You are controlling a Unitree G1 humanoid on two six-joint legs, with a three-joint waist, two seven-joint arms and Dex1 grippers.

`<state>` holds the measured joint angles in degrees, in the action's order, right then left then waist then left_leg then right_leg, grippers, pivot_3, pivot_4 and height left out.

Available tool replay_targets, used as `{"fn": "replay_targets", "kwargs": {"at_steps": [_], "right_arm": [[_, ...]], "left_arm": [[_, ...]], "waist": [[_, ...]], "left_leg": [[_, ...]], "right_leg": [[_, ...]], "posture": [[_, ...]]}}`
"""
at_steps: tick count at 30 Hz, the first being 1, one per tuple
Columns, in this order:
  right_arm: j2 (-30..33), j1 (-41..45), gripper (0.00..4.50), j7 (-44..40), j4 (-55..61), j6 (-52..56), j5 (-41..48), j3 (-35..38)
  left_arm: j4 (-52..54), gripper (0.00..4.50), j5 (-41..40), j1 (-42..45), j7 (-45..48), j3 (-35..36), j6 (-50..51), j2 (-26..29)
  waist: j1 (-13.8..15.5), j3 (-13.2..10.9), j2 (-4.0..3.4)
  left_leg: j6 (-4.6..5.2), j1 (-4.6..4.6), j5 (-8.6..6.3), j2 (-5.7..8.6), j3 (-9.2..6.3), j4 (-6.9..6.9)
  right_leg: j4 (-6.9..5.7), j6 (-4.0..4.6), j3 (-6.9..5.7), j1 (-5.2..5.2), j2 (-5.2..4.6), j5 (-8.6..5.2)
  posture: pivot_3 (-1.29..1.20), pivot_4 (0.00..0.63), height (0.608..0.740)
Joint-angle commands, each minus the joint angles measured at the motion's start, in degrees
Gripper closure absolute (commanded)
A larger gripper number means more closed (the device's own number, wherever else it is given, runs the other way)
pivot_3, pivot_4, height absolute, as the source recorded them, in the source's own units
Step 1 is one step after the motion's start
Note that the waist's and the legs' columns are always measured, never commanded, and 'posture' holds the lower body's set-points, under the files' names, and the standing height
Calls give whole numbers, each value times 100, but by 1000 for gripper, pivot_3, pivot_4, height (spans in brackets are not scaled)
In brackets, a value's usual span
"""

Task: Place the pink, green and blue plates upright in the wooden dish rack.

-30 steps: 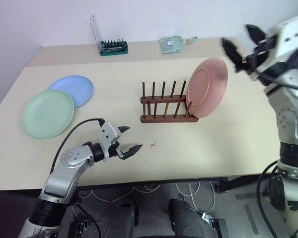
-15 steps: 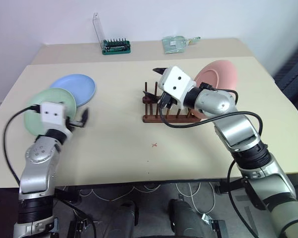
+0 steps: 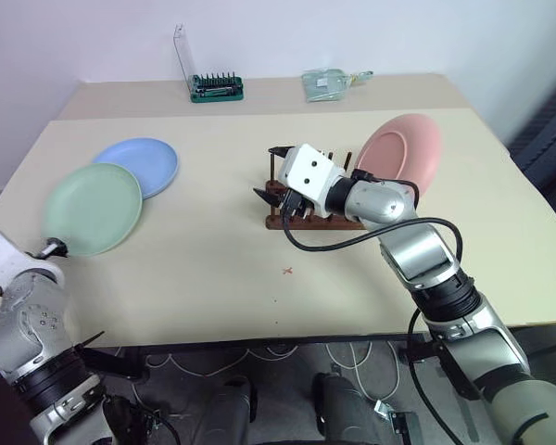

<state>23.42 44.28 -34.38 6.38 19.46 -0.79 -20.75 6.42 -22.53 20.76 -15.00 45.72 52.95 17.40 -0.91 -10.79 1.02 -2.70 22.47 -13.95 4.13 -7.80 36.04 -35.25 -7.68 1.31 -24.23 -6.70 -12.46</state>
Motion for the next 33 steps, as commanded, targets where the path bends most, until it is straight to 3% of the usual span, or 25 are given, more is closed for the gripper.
{"fn": "replay_targets", "kwargs": {"at_steps": [1, 2, 5, 12, 23, 26, 29, 33], "right_arm": [[-56, -20, 996, 36, 200, -92, -67, 209], [-55, -37, 996, 41, 205, -92, -83, 222], [-77, -97, 930, 69, 248, -85, -144, 236], [-109, -192, 930, 62, 301, -104, -228, 279], [-126, -199, 930, -104, 292, -477, -206, 334], [-154, -140, 930, -199, 299, -591, -104, 370], [-114, -59, 89, -197, 232, -916, -294, 300], [-13, 116, 39, -44, 39, -1548, -920, 83]], "left_arm": [[98, 0, -309, 217, -62, 167, 283, -17], [56, 0, -398, 292, -154, 289, 348, -84], [-25, 773, -540, 432, -441, 602, 281, -273], [-69, 4334, -791, 501, -639, 758, 226, -398], [550, 4463, -1303, 557, 226, 258, -1037, -312], [931, 4463, -1130, 739, 626, -437, -1322, 5], [1166, 4500, -818, 934, 1010, -1358, -1423, 381], [1271, 4500, -734, 1300, 1116, -2115, -1345, 393]], "waist": [[-3, 1, 2], [-1, 1, 2], [-11, 0, 3], [1, 1, 6], [9, -1, 17], [8, -3, 21], [21, -5, 25], [3, -5, 24]], "left_leg": [[0, 0, 0, 0, 1, 0], [-1, 0, 0, 0, 0, 0], [-4, -1, 2, -1, 0, -3], [-9, -1, 5, -1, 1, -4], [-14, -1, 8, -1, 2, -4], [-14, -1, 8, -1, 2, -4], [-16, 1, 9, -1, 1, -4], [-16, 0, 9, 1, 6, -6]], "right_leg": [[0, 0, 0, 0, 0, 0], [0, 1, 0, 0, 0, 0], [0, 2, 0, -2, 0, 1], [1, 2, 0, -3, 0, 1], [3, 5, 1, -1, 0, 3], [3, 5, 1, -1, 0, 3], [4, 6, 0, -1, 2, 4], [6, 6, 3, 0, 0, 4]], "posture": [[0, 150, 740], [0, 150, 740], [0, 150, 740], [0, 150, 740], [0, 150, 740], [0, 150, 740], [0, 150, 740], [0, 150, 740]]}}
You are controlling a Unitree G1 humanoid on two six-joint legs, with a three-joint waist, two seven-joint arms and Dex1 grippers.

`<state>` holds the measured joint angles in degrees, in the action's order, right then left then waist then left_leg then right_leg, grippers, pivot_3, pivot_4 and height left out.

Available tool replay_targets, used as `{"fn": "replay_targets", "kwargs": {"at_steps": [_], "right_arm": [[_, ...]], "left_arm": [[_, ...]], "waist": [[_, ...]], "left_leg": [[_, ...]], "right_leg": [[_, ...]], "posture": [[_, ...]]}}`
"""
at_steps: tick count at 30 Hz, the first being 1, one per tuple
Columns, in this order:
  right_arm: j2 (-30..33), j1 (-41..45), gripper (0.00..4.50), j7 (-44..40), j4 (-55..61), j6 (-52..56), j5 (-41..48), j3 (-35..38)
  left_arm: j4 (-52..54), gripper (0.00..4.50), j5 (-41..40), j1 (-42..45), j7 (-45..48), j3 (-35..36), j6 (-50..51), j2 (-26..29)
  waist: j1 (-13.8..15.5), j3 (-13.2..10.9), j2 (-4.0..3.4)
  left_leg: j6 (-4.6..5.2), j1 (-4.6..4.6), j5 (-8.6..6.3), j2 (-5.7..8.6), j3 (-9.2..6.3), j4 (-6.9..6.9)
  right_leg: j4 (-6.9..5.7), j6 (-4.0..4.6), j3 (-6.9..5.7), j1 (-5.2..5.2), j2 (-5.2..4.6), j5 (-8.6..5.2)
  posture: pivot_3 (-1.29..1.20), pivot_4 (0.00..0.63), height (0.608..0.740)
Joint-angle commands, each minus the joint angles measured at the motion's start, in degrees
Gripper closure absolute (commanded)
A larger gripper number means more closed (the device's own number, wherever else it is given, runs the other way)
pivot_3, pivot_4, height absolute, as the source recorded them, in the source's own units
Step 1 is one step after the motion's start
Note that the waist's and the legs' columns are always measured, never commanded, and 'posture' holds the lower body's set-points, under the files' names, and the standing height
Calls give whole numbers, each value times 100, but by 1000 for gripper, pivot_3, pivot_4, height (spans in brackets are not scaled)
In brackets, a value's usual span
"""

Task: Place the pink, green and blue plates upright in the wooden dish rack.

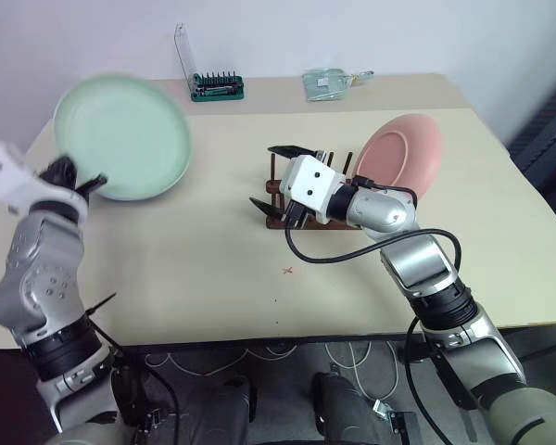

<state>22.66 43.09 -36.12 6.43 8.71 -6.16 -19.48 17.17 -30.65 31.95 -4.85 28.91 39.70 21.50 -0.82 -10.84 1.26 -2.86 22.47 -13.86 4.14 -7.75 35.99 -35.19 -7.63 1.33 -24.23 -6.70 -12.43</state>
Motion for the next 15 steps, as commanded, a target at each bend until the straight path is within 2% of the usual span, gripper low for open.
{"fn": "replay_targets", "kwargs": {"at_steps": [1, 6, 13, 15], "right_arm": [[77, 260, 39, 134, -13, -582, -505, -87], [163, 367, 39, 520, -421, -1188, -1427, -301], [261, 383, 39, 779, -875, -1609, -2268, -452], [307, 426, 560, 875, -1025, -1604, -2505, -427]], "left_arm": [[215, 4500, 88, 267, 112, -572, -15, -47], [378, 4500, 213, 626, 141, -1368, 140, -242], [454, 4500, 26, 903, 69, -1576, 141, -855], [522, 4500, 11, 902, 107, -1625, 186, -921]], "waist": [[-20, 0, 0], [-32, 0, 0], [-16, -1, 1], [-16, -1, 1]], "left_leg": [[-2, -2, 1, -1, -1, -1], [-18, -2, 11, -3, 1, -3], [-22, 0, 14, -2, 0, -1], [-23, 0, 14, -2, 1, -1]], "right_leg": [[-1, 0, 0, -1, 1, 0], [-3, 0, 0, -4, 2, 0], [-2, 0, 1, -4, 2, 0], [-2, 0, 1, -3, 2, 0]], "posture": [[0, 150, 740], [0, 150, 740], [0, 150, 740], [0, 150, 740]]}}
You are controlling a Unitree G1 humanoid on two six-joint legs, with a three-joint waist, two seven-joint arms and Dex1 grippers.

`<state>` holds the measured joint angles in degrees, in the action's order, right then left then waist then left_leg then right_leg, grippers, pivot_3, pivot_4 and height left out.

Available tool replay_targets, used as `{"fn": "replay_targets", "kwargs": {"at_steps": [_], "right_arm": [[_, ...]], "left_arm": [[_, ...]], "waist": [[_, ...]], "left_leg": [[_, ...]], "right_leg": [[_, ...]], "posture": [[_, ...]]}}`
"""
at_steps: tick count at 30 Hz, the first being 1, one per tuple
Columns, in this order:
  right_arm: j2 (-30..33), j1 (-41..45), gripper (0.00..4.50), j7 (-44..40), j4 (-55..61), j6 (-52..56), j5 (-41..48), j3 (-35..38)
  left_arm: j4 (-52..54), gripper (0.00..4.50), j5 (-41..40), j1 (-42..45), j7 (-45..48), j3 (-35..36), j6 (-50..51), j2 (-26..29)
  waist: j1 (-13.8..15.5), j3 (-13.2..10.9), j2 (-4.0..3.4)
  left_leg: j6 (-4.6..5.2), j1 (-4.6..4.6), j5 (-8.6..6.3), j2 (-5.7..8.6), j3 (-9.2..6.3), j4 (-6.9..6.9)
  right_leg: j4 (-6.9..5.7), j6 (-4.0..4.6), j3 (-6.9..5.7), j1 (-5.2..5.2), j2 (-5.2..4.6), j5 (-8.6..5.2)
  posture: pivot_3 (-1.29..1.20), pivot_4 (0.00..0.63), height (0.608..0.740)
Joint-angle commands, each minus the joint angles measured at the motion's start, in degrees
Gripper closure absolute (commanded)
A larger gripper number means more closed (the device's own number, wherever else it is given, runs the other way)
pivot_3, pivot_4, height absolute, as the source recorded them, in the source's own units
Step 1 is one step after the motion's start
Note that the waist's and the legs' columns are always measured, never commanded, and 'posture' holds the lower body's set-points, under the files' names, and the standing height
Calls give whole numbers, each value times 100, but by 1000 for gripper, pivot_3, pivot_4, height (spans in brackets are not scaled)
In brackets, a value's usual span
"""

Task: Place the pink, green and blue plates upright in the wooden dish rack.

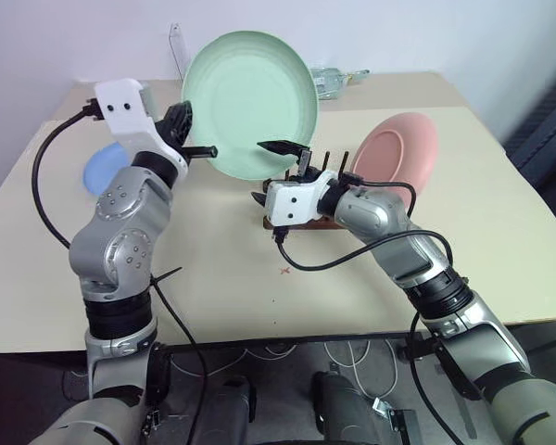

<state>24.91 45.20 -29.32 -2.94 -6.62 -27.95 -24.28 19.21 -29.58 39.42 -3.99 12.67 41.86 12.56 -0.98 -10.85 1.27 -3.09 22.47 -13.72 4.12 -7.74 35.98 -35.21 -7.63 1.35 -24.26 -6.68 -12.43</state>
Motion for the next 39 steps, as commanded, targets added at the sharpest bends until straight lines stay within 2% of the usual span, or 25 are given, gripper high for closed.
{"fn": "replay_targets", "kwargs": {"at_steps": [1, 2, 8, 13, 15, 18, 23, 24, 27, 29, 33, 36, 39], "right_arm": [[86, 228, 938, 229, -136, -71, -398, 70], [88, 241, 1325, 259, -171, -80, -452, 88], [133, 262, 4406, 404, -276, -221, -715, 104], [9, 255, 4462, 480, -278, -215, -657, 251], [-103, 245, 4462, 481, -245, -109, -455, 393], [-271, 241, 4500, 418, -119, 127, -84, 665], [-519, 190, 4500, 24, 480, 860, 1284, 1504], [-539, 166, 4500, -66, 595, 1014, 1501, 1625], [-766, -148, 4500, -643, 1633, 2425, 3438, 2428], [-843, -187, 4500, -635, 1971, 3090, 4094, 2737], [-957, -349, 4500, -485, 2665, 4766, 6063, 3524], [-970, -478, 4500, -133, 2782, 5460, 6740, 3785], [-1116, -637, 4500, 393, 2667, 5872, 7186, 4049]], "left_arm": [[335, 4500, -92, 151, 41, -9, -16, -34], [333, 4500, -102, 149, 60, 1, -13, -31], [206, 4500, -137, 167, 56, 142, -92, -63], [171, 4500, -122, 210, 105, 341, -402, -62], [-2, 4500, -133, 272, 71, 621, -618, -7], [-255, 3593, -101, 335, 8, 935, -808, 176], [-736, 1156, 211, 355, -69, 1321, -1183, 745], [-832, 1156, 265, 356, -109, 1385, -1213, 826], [-1207, 1156, 547, -124, 278, 1330, -1227, 1317], [-1227, 1156, 541, -340, 546, 1206, -1248, 1438], [-597, 1156, 325, -1556, 2225, 360, -1328, 1768], [-27, 1156, -58, -2244, 3114, 34, -1143, 1980], [420, 1156, -79, -2857, 3844, -519, -1025, 2306]], "waist": [[-2, 0, 0], [-6, 0, 0], [-2, 0, 1], [5, -1, 1], [-4, -1, 1], [-17, -1, 1], [6, -1, 0], [12, -1, 0], [3, -1, 0], [0, -2, -3], [-1, -3, -5], [4, -5, -9], [-20, -5, -22]], "left_leg": [[0, 0, 0, 0, 1, 0], [0, 0, 0, 0, 0, 0], [-1, 0, 1, 0, 0, 0], [-2, 0, 1, 0, 0, 1], [-2, 0, 2, 0, 0, 0], [-2, 0, 2, -1, 0, 0], [-2, 2, 1, 0, -2, -1], [-1, 2, 1, 1, -2, 0], [5, 1, -2, 0, -6, -2], [16, -1, -9, 0, -7, -7], [23, -1, -12, -1, -8, -7], [25, 0, -14, -4, -7, -8], [26, -3, -15, -9, -2, -15]], "right_leg": [[0, 0, 0, 0, 0, 0], [0, 0, 0, 0, 0, 0], [0, 0, 0, 0, 0, 0], [1, 0, 1, 1, 0, 0], [1, 0, 0, 1, 0, 0], [1, 0, 0, 1, 1, 0], [1, 1, 1, -1, 2, 0], [2, 1, 1, 1, 2, 0], [2, 0, 0, 2, 2, 0], [0, 0, 0, 2, 2, 0], [-3, 3, 0, 2, 1, 1], [-1, 7, 0, -2, 1, 2], [-1, 11, 2, -6, 3, 1]], "posture": [[0, 150, 740], [0, 150, 740], [0, 150, 740], [0, 150, 740], [0, 150, 740], [0, 150, 740], [0, 150, 740], [0, 150, 740], [0, 150, 740], [0, 150, 740], [0, 150, 740], [0, 150, 740], [0, 150, 740]]}}
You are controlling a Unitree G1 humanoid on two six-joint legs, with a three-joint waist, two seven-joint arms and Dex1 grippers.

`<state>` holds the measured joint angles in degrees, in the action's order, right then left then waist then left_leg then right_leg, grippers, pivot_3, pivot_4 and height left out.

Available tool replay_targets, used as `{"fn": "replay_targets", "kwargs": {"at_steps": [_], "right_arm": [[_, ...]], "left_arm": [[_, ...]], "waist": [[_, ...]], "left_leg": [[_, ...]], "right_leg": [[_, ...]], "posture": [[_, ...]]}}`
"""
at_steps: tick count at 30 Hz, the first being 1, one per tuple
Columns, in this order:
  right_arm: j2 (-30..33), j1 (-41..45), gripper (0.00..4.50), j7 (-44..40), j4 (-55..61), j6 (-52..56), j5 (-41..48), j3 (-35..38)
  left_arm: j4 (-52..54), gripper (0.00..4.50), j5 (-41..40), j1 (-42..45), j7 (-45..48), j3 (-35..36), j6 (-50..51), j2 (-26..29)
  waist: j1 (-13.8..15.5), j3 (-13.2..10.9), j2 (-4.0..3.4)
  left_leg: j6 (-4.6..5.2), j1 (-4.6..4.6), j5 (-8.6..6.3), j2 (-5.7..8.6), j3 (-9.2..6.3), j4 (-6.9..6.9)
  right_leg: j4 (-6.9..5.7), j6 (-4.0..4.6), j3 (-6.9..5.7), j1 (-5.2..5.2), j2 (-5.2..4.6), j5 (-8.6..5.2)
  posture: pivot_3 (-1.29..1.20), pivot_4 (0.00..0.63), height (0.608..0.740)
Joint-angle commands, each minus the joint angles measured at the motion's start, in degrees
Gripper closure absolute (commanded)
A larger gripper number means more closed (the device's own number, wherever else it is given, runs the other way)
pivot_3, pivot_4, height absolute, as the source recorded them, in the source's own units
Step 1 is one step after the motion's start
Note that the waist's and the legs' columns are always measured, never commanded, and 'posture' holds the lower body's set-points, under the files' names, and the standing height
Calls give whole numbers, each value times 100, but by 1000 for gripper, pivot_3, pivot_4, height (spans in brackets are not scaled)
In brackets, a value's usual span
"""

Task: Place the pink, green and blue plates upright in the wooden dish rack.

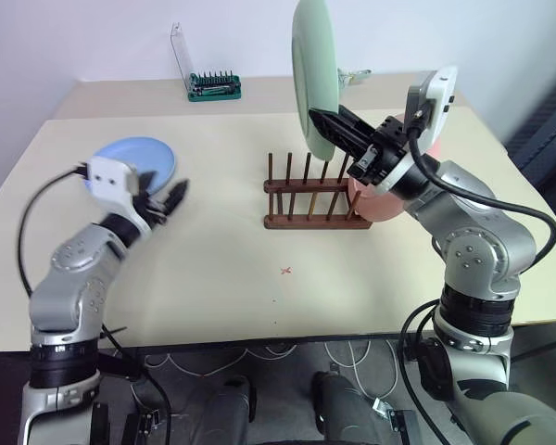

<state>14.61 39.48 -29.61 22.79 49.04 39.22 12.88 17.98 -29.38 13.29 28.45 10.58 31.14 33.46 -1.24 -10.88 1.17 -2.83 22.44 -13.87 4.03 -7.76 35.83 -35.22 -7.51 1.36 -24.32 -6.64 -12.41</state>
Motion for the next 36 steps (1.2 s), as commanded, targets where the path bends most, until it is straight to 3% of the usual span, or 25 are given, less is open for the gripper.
{"fn": "replay_targets", "kwargs": {"at_steps": [1, 17, 20, 25, 29, 36], "right_arm": [[-121, -67, 4500, 559, 31, 380, 600, 404], [77, -12, 4500, 1282, -939, 636, 1224, 646], [107, 56, 3590, 1348, -951, 639, 1259, 584], [195, 155, 1176, 1448, -860, 568, 1093, 411], [342, 199, 1176, 1428, -707, 311, 854, 244], [1028, 261, 1176, 990, -507, -672, -346, -516]], "left_arm": [[594, 1156, -108, -258, 647, -399, 83, 235], [841, 1156, -136, -324, 839, -534, 201, 121], [870, 1127, -120, -364, 820, -549, 191, 94], [894, 1127, -108, -409, 817, -538, 194, 71], [901, 1127, -108, -434, 814, -527, 182, 77], [788, 1127, -72, -423, 824, -465, 100, 84]], "waist": [[18, -8, -24], [21, -11, -28], [22, -11, -28], [20, -11, -28], [23, -11, -28], [23, -11, -28]], "left_leg": [[0, -1, 0, 1, 3, -3], [2, 0, 0, 1, 7, 0], [2, 0, 0, 1, 7, 0], [2, 0, 0, 1, 6, 0], [3, 0, 0, 1, 7, 1], [3, 1, 0, 1, 9, 1]], "right_leg": [[0, 1, 3, 0, -2, -1], [0, -1, 2, -1, -1, 2], [0, -1, 2, -1, -1, 2], [0, -1, 1, -1, -1, 2], [0, -1, 2, -1, -1, 2], [2, -2, 1, -1, -1, 1]], "posture": [[0, 150, 740], [0, 150, 740], [0, 150, 740], [0, 150, 740], [0, 150, 740], [0, 150, 740]]}}
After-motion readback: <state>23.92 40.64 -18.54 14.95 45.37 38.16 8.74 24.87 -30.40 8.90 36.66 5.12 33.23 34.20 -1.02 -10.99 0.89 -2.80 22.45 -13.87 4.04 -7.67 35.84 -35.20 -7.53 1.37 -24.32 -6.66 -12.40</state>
